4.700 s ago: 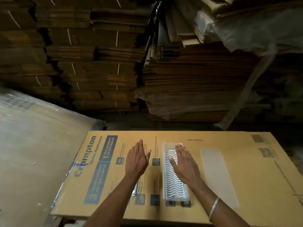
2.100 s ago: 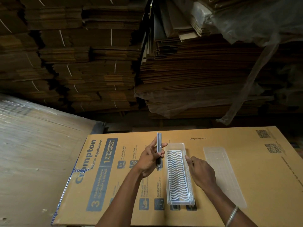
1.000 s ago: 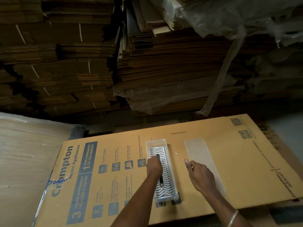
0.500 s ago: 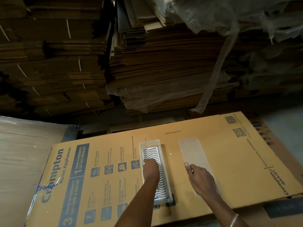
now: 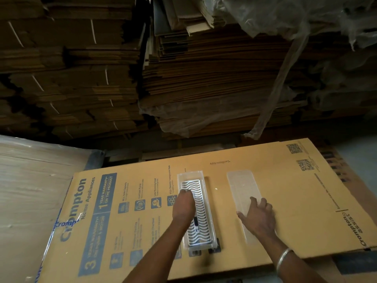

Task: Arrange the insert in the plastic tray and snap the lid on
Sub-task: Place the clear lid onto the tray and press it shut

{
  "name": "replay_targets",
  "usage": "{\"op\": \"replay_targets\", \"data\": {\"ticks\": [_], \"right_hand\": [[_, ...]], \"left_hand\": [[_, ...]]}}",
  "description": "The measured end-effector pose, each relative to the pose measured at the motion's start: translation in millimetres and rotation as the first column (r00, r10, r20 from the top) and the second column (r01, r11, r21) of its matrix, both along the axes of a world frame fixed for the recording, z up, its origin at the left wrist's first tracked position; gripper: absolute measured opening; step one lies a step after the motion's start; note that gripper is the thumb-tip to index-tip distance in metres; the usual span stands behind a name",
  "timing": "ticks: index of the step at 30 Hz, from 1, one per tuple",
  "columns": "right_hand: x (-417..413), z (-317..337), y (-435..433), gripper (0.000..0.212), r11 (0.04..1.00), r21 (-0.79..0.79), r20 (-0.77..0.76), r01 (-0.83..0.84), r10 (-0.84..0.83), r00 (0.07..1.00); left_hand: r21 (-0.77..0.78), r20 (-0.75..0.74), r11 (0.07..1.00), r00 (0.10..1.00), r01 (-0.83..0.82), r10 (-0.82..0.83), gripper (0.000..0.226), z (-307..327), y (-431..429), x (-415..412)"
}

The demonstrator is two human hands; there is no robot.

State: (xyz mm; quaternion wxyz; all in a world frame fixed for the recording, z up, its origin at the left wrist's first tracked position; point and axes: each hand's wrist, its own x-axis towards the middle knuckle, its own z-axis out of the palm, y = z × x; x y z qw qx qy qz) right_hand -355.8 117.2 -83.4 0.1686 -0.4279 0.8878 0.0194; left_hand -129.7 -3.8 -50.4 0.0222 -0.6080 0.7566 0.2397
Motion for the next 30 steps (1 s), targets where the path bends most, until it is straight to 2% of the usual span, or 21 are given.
{"op": "replay_targets", "data": {"ticks": [5, 11, 15, 19, 23, 25, 27, 30], "right_hand": [[0, -1, -6, 0.094, 0.996, 0.064, 0.087, 0.063, -0.068, 0.994], [-2, 5, -12, 0.109, 0.993, 0.058, 0.128, 0.104, -0.111, 0.986], [15, 23, -22, 0.113, 0.997, 0.042, 0.115, 0.057, -0.061, 0.991], [54, 41, -35, 0.114, 1.0, 0.01, 0.198, -0.01, 0.008, 0.98], [108, 51, -37, 0.116, 0.99, 0.006, 0.192, -0.138, 0.134, 0.972], [132, 51, -38, 0.116, 0.983, 0.008, 0.185, -0.184, 0.18, 0.966], [148, 49, -41, 0.118, 0.978, 0.027, 0.17, -0.206, 0.199, 0.965], [163, 48, -48, 0.118, 0.981, 0.065, 0.153, -0.185, 0.173, 0.973]], "left_hand": [[-0.017, -0.098, 0.999, 0.995, -0.032, 0.03, 0.038, 4, 4, 38], [0.163, -0.206, 0.973, 0.959, -0.163, 0.195, 0.056, -1, 16, 52], [0.246, -0.276, 0.94, 0.912, -0.238, 0.304, 0.046, -6, 17, 54], [0.423, -0.379, 0.852, 0.794, -0.308, 0.476, 0.032, -23, 8, 67], [0.602, -0.443, 0.748, 0.664, -0.277, 0.603, 0.01, -9, 13, 74], [0.659, -0.453, 0.715, 0.636, -0.234, 0.625, 0.013, 3, 18, 77], [0.72, -0.437, 0.673, 0.641, -0.171, 0.631, 0.022, 10, 22, 84], [0.759, -0.406, 0.646, 0.714, -0.084, 0.57, 0.03, 14, 27, 94]]}}
